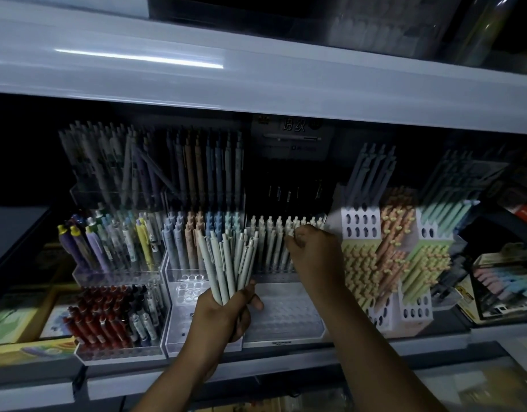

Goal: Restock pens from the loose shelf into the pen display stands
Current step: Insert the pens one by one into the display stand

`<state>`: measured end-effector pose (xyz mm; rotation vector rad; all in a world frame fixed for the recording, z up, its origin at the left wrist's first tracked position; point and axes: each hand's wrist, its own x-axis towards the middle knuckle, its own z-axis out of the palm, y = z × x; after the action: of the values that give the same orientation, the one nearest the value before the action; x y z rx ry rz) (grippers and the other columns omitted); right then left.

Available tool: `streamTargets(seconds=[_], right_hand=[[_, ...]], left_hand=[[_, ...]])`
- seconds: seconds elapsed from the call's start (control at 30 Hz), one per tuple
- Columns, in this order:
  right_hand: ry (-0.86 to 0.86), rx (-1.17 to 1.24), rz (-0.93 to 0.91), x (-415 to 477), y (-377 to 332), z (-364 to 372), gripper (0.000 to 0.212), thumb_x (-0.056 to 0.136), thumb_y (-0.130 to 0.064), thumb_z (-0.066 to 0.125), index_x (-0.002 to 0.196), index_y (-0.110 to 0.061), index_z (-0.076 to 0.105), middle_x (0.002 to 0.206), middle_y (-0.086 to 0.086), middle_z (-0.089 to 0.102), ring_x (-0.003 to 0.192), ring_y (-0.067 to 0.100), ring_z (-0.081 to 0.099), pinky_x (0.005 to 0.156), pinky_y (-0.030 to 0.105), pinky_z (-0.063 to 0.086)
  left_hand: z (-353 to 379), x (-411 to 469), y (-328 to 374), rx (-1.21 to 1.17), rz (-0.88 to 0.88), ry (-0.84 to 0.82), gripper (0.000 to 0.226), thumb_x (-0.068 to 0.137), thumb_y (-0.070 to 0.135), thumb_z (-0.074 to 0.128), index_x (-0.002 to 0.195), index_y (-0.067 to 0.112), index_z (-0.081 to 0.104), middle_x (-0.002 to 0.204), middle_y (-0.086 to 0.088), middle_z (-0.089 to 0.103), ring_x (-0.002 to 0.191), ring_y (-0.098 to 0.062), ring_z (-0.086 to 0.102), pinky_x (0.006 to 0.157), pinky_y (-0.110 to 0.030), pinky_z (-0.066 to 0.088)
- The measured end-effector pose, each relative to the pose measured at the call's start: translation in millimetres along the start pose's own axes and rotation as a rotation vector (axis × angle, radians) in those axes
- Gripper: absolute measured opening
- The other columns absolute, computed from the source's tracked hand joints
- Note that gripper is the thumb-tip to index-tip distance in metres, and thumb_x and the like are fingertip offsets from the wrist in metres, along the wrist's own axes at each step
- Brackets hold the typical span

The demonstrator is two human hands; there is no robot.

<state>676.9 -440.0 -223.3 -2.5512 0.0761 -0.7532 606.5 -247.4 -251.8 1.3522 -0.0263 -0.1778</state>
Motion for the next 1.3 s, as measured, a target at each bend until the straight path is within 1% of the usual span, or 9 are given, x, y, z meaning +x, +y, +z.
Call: streamTargets(seconds=[0.13,0.27,0.37,0.47,0.6,0.83,1.07,1.2,1.3], right_hand=[[0.023,0.213,0.096,-17.0,-3.3,-8.1,0.008,0.091,-0.015,0.072,0.088,-0.009,0.070,0.072,0.004,0.070,0.065,0.017,0.066,0.061,0.031,0.054],[-0.284,0.677,0.220,-36.4,-24.0,-18.2,0.007,0.093,-0.016,0.071,0.090,-0.010,0.073,0.061,0.008,0.067,0.046,0.020,0.061,0.042,0.031,0.046],[-0.427,0.872,0.219,-43.5,-30.5,-19.0,0.013,0.094,-0.017,0.071,0.098,-0.006,0.074,0.061,0.009,0.066,0.049,0.026,0.059,0.042,0.032,0.045],[-0.451,0.861,0.205,-46.4,-32.0,-15.2,0.015,0.092,-0.016,0.073,0.095,-0.002,0.073,0.057,0.002,0.063,0.046,0.022,0.054,0.044,0.033,0.044],[-0.437,0.852,0.214,-46.9,-30.8,-10.1,0.019,0.092,-0.019,0.073,0.086,-0.002,0.071,0.054,0.015,0.058,0.040,0.021,0.047,0.043,0.031,0.041],[-0.468,1.031,0.326,-39.7,-24.4,-13.7,0.015,0.100,-0.016,0.062,0.107,-0.009,0.073,0.060,0.012,0.054,0.054,0.024,0.051,0.048,0.031,0.041],[-0.318,0.987,0.375,-45.0,-24.5,-2.8,0.016,0.094,-0.016,0.070,0.089,0.000,0.070,0.054,0.013,0.053,0.045,0.022,0.047,0.046,0.031,0.041],[-0.037,0.954,0.372,-35.9,-7.0,-12.1,0.016,0.095,-0.014,0.068,0.086,0.000,0.068,0.052,0.010,0.053,0.043,0.023,0.045,0.044,0.034,0.040],[0.131,0.689,0.232,-28.8,15.8,-9.8,0.023,0.097,-0.020,0.067,0.083,-0.001,0.063,0.061,0.020,0.051,0.052,0.036,0.049,0.051,0.046,0.043]], left_hand=[[0.4,1.8,0.5,-0.002,0.010,0.000,0.039,0.102,0.017,0.057,0.069,0.002,0.071,0.048,-0.015,0.039,0.037,-0.019,0.027,0.044,-0.025,0.024],[1.2,3.6,0.1,0.009,0.018,-0.003,0.037,0.102,0.018,0.057,0.077,-0.005,0.071,0.045,-0.015,0.042,0.036,-0.020,0.030,0.044,-0.027,0.026],[5.6,4.2,0.2,0.005,0.035,0.011,0.032,0.102,0.014,0.057,0.082,-0.008,0.068,0.046,-0.011,0.051,0.036,-0.020,0.034,0.045,-0.026,0.027],[8.0,5.3,-0.3,0.006,0.060,0.001,0.031,0.101,0.016,0.059,0.075,0.003,0.070,0.051,-0.023,0.052,0.037,-0.021,0.036,0.045,-0.027,0.028],[9.8,7.1,-1.5,-0.009,0.069,-0.004,0.032,0.100,0.016,0.061,0.070,0.019,0.072,0.071,-0.040,0.057,0.041,-0.022,0.038,0.044,-0.027,0.029],[6.3,11.8,-2.0,-0.019,0.063,0.033,0.035,0.101,0.018,0.059,0.071,0.012,0.077,0.048,-0.017,0.043,0.038,-0.020,0.032,0.045,-0.028,0.027],[8.5,12.6,-3.4,-0.001,0.058,0.040,0.033,0.101,0.016,0.060,0.074,0.014,0.079,0.045,-0.013,0.040,0.037,-0.020,0.033,0.045,-0.027,0.027],[4.7,13.2,-6.1,0.005,0.044,0.028,0.030,0.100,0.020,0.061,0.078,0.006,0.076,0.044,-0.013,0.040,0.036,-0.020,0.033,0.046,-0.028,0.026],[2.3,14.1,-7.1,-0.011,0.040,0.013,0.029,0.099,0.019,0.061,0.074,0.008,0.071,0.049,-0.022,0.041,0.037,-0.020,0.032,0.045,-0.027,0.026]])
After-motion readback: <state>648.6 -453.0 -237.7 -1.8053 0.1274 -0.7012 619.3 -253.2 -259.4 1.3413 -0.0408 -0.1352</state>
